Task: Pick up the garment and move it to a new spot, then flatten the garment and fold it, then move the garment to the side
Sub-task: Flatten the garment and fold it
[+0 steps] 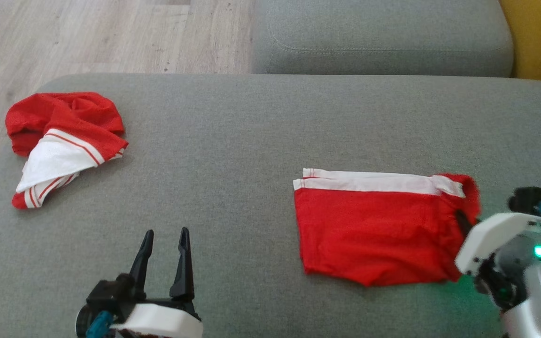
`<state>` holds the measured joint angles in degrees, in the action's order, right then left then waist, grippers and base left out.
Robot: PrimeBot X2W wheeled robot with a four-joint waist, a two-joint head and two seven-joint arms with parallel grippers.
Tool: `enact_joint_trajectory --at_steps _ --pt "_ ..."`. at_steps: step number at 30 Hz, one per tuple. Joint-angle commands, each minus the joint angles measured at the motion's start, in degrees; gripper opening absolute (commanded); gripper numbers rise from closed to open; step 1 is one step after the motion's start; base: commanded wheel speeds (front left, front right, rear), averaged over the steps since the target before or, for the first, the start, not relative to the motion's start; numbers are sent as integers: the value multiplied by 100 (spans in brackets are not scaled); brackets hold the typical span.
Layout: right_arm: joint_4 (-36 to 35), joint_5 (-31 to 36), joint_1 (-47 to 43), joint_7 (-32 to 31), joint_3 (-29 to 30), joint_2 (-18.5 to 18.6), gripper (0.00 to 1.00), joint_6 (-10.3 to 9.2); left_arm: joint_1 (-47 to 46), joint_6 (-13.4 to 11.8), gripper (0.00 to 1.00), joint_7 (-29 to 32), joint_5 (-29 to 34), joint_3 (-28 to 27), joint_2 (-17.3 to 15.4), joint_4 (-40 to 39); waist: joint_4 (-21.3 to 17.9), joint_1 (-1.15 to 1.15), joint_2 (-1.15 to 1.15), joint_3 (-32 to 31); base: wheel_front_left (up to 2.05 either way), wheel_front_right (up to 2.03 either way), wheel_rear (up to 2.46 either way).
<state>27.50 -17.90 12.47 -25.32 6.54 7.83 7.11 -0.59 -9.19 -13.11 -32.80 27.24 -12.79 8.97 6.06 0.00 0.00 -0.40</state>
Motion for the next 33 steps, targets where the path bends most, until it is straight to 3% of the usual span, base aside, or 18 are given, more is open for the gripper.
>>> enact_joint_trajectory --at_steps 1,11,21,22,23,24,33 --pt "-516 -225 117 -98 -285 -40 0 37 -121 -37 100 -10 18 -179 -90 -163 8 0 0 -6 0 0 0" --pt "-1508 -1071 -38 -387 -1136 -444 0 37 -199 -29 100 -13 6 -129 -54 -156 136 0 0 31 0 0 0" --pt "-727 -1441 372 92 -2032 -493 0 37 -358 17 100 -46 -2 -86 25 -80 406 0 0 177 0 0 0" --pt "-595 -1493 435 163 -2099 -493 17 37 -372 22 100 -51 -3 -84 32 -68 426 0 0 186 0 0 0" --pt "-465 -1549 501 236 -2164 -493 47 37 -383 27 100 -55 -4 -82 39 -55 442 0 0 192 0 0 0" --pt "-346 -1579 572 313 -2243 -494 100 37 -390 32 100 -60 -6 -81 45 -42 456 0 0 197 0 0 0" --pt "-40 -1758 1008 980 -2835 -494 100 37 -410 29 100 -99 -17 -105 75 12 425 0 0 214 0 0 0"
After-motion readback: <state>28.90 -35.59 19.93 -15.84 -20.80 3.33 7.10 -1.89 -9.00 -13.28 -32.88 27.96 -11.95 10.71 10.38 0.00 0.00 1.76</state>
